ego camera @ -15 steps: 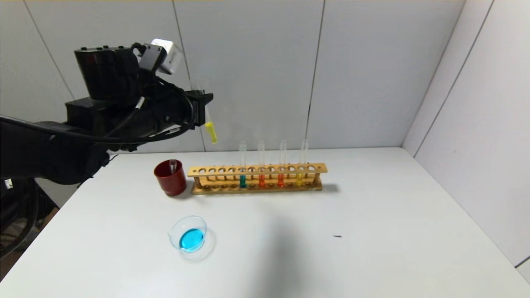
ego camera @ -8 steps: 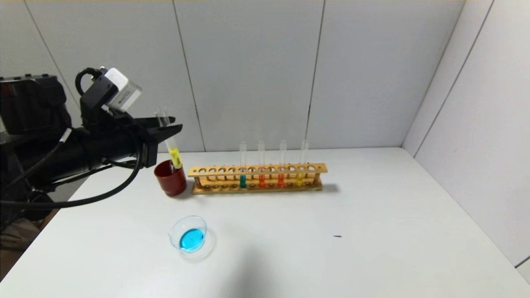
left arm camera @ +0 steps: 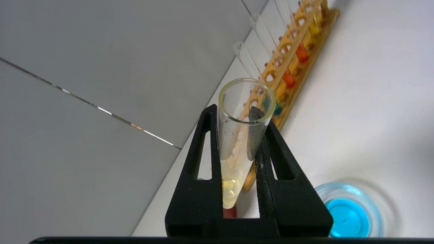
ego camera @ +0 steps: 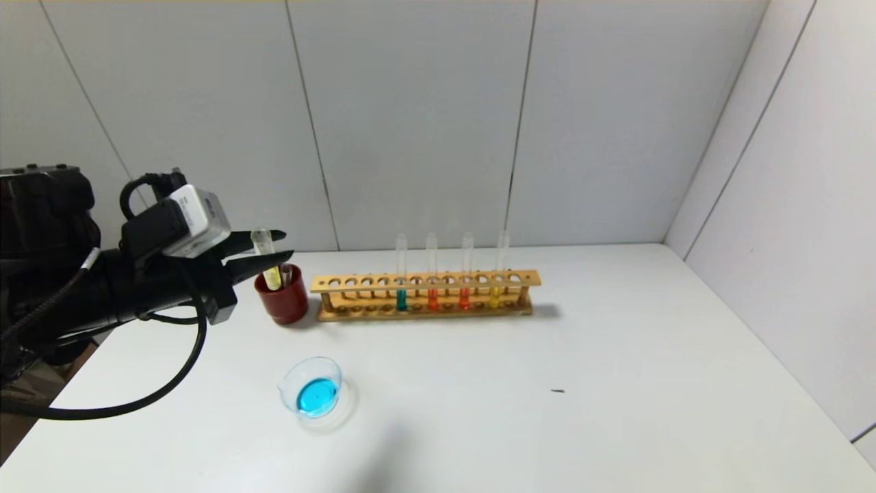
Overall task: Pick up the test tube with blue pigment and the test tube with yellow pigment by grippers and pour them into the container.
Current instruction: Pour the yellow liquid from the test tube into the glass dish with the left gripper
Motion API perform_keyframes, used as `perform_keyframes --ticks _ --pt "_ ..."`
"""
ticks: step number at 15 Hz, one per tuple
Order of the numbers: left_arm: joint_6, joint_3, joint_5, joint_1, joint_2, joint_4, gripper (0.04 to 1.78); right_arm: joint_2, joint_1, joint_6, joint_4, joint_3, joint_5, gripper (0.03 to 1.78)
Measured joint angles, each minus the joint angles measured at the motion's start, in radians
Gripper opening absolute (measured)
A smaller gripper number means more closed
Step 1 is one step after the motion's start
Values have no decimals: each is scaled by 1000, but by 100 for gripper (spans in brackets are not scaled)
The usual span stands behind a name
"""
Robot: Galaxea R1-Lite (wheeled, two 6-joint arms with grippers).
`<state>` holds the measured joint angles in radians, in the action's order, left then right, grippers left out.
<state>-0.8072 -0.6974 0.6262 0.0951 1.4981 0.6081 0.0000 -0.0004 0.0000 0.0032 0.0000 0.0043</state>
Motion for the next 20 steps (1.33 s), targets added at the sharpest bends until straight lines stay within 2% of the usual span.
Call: perform_keyframes --ticks 6,16,20 --pt "-301 37 4 0 -19 -182 32 0 0 0 0 0 0 175" --pt "-596 111 -6 -10 6 -189 32 0 0 0 0 0 0 175" --pt "-708 141 2 -58 11 -190 32 0 0 0 0 0 0 175"
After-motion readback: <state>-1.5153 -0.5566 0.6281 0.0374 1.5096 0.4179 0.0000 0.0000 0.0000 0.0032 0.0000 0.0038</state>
